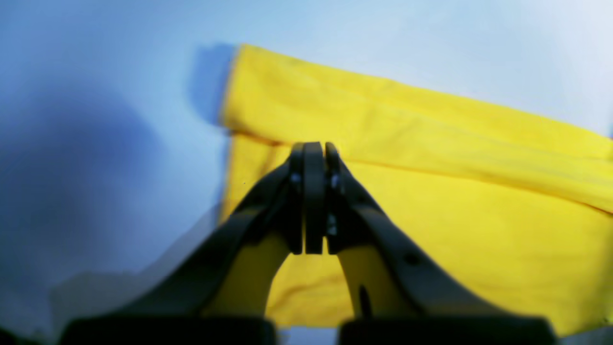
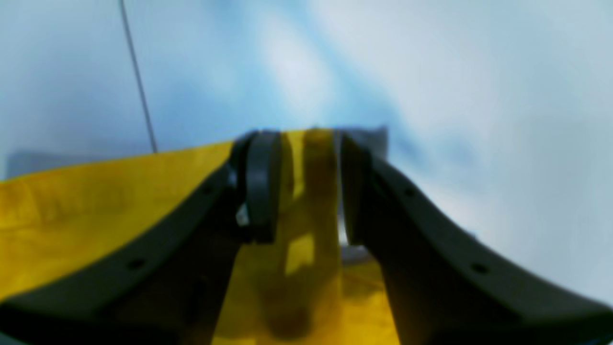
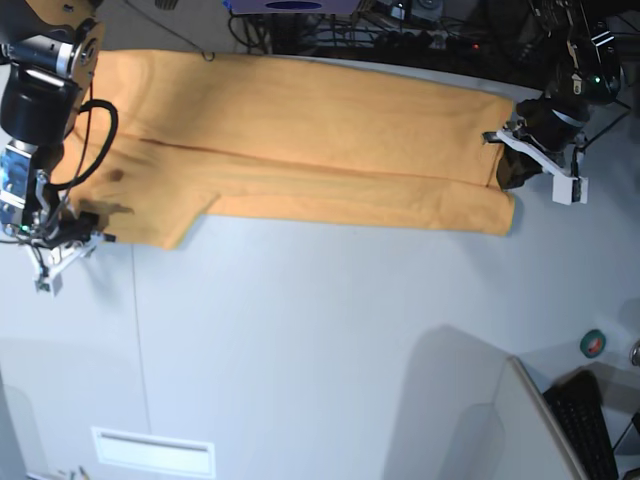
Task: Layout the t-shirt on the table in an organized manner, then fold the t-shirt properly
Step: 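Grasp the folded strip ends with both grippers and pull it straight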
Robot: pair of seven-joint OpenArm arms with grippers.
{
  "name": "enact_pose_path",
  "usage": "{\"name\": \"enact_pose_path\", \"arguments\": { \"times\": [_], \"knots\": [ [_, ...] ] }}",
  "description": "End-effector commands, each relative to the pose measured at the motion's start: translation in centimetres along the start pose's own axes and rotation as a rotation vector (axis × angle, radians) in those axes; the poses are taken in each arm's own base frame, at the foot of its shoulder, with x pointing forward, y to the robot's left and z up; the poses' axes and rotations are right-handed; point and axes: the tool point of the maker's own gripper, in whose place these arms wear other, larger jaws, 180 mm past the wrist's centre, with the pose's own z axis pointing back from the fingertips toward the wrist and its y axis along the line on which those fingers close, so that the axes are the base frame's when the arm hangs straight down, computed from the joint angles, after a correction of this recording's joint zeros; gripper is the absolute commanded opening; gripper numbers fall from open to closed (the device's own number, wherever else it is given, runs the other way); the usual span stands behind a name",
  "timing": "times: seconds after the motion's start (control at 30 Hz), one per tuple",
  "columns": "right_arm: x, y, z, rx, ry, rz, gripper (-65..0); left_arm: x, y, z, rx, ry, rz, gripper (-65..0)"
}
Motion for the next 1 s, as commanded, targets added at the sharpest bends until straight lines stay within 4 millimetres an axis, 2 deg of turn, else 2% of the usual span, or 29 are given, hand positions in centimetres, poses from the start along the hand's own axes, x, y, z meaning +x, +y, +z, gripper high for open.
{"name": "enact_pose_path", "arguments": {
  "times": [0.0, 0.17, 0.23, 0.27, 0.3, 0.37, 0.5, 0.63, 0.83, 0.97],
  "knots": [
    [1.7, -0.5, 0.3, -0.006, -0.045, -0.002, -44.1, 1.2, 0.5, 0.2, 0.005, -0.038, -0.009, -65.0],
    [0.8, -0.4, -0.2, -0.001, -0.024, -0.01, -45.2, 0.3, 0.9, -0.1, 0.011, -0.014, 0.013, -65.0],
    [0.6, -0.4, -0.2, 0.0, -0.022, -0.01, -52.1, 0.0, 1.1, -0.2, 0.013, -0.007, 0.018, -65.0],
    [0.3, -0.4, -0.2, -0.001, -0.017, -0.01, -60.2, -0.1, 1.1, -0.2, 0.013, -0.005, 0.02, -65.0],
    [0.3, -0.5, -0.1, -0.001, -0.019, -0.008, -65.0, -0.1, 1.1, -0.2, 0.014, -0.005, 0.021, -65.0],
    [1.2, -0.5, 0.6, -0.009, -0.061, 0.003, -65.0, -0.2, 1.2, -0.2, 0.015, -0.004, 0.022, -65.0],
    [1.8, 0.4, 3.5, -0.028, -0.162, 0.06, -65.0, -0.1, 1.5, -0.2, 0.02, 0.0, 0.014, -65.0],
    [1.6, 1.3, 8.2, -0.061, -0.224, 0.127, -65.0, -0.4, 1.8, -0.3, 0.023, 0.007, 0.021, -65.0],
    [-2.2, 3.1, 13.9, -0.083, -0.229, 0.168, -65.0, 0.1, 1.8, -0.6, 0.021, -0.003, 0.023, -65.0],
    [-6.5, 4.7, 15.0, -0.051, -0.166, 0.148, -65.0, 0.9, 1.3, -1.1, 0.008, -0.018, 0.018, -65.0]
  ]
}}
